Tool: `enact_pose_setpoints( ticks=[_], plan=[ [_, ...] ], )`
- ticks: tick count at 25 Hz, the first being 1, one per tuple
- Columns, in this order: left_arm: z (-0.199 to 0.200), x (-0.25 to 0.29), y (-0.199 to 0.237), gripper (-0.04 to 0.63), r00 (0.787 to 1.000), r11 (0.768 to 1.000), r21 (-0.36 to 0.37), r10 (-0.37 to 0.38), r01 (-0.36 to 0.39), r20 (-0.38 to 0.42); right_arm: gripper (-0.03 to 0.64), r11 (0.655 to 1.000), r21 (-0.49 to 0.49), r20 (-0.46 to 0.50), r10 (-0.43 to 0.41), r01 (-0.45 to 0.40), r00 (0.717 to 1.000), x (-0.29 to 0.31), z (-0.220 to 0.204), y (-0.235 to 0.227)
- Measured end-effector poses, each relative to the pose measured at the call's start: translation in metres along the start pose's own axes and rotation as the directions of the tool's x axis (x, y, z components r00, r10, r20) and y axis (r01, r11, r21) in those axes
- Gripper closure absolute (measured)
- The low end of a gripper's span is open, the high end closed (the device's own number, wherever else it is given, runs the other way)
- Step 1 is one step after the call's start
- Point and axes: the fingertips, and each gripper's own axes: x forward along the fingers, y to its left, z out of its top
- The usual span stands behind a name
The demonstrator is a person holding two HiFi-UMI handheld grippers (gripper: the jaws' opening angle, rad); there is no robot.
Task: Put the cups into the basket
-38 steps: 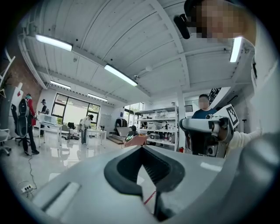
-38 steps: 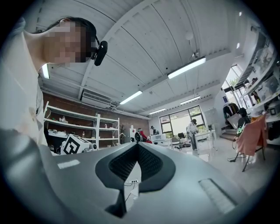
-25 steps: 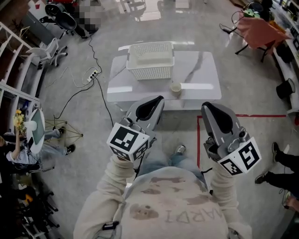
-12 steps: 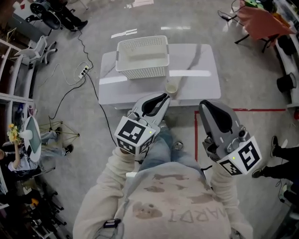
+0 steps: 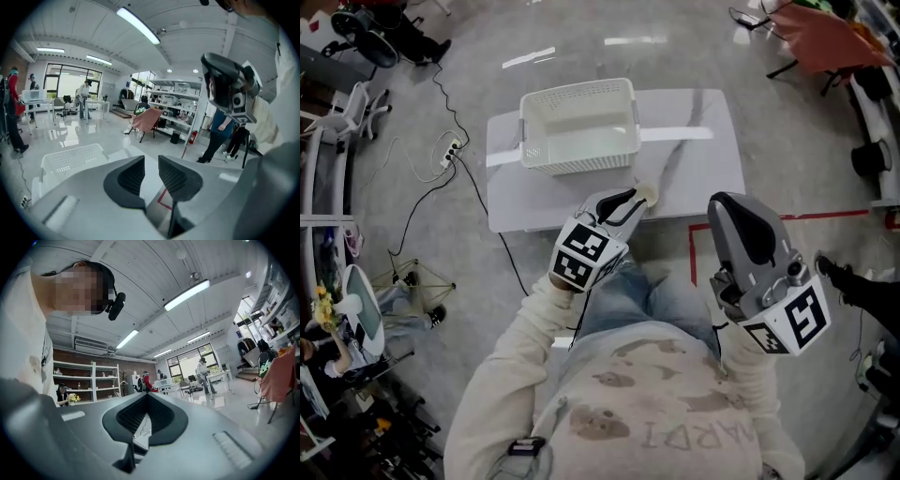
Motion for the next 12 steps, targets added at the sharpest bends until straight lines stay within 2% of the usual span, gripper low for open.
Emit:
enact_pose_setpoints(
  ticks=[3, 6, 12],
  plan=[
    [-0.029, 0.029, 0.017, 0.498, 0.995, 1.0, 0.026, 0.005, -0.002, -0.098, 0.589, 1.0, 0.016, -0.009, -0.023, 0.023, 1.0, 0.008, -0.006, -0.017],
    [-0.056, 0.058, 0.028, 0.493, 0.982, 1.0, 0.024, 0.005, 0.0, -0.19, 0.589, 0.998, 0.042, -0.023, -0.035, 0.036, 0.999, 0.014, -0.013, -0.038],
    [-0.113, 0.118, 0.051, 0.49, 0.938, 1.0, 0.013, 0.009, -0.005, -0.347, 0.589, 0.993, 0.106, -0.058, -0.054, 0.06, 0.997, 0.024, -0.044, -0.088]
  ],
)
